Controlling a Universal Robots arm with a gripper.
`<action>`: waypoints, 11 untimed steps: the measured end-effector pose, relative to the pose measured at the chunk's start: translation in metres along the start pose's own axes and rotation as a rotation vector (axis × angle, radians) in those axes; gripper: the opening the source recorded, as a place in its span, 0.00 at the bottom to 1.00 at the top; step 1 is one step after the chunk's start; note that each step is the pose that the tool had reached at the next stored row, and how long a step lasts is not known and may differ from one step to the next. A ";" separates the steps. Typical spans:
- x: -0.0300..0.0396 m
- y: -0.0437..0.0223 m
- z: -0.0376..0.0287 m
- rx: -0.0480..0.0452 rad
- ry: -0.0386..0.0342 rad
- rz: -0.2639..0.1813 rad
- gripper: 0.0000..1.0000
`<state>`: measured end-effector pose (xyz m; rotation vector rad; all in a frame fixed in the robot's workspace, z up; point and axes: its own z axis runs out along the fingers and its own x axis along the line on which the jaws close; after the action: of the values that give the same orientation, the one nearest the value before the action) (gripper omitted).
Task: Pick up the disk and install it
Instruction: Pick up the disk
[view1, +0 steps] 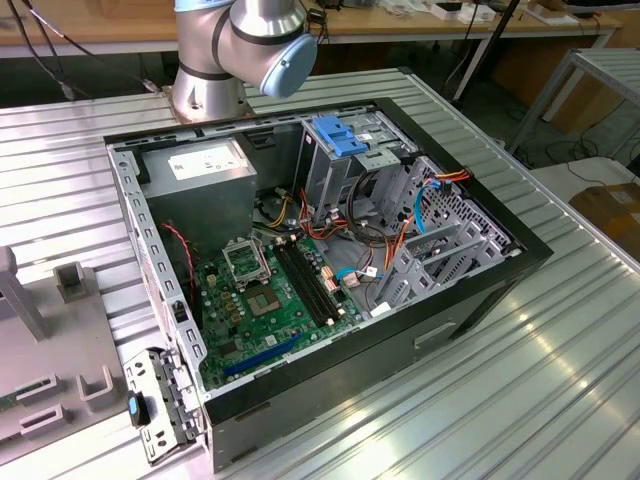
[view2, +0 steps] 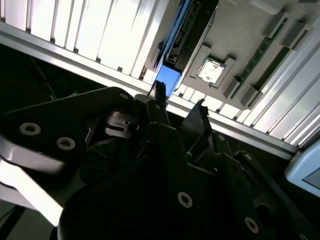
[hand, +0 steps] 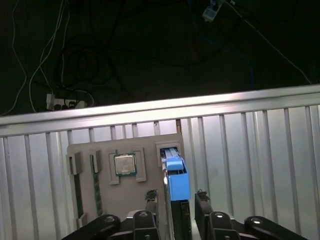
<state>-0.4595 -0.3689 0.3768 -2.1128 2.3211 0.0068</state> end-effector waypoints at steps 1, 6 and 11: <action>0.0000 0.0000 0.0012 -0.0001 0.0001 -0.005 0.47; 0.0001 0.0000 0.0156 0.0008 0.0000 -0.033 0.54; 0.0002 0.0000 0.0317 0.0081 -0.0007 -0.040 0.67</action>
<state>-0.4595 -0.3690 0.3451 -2.1542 2.2744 -0.0020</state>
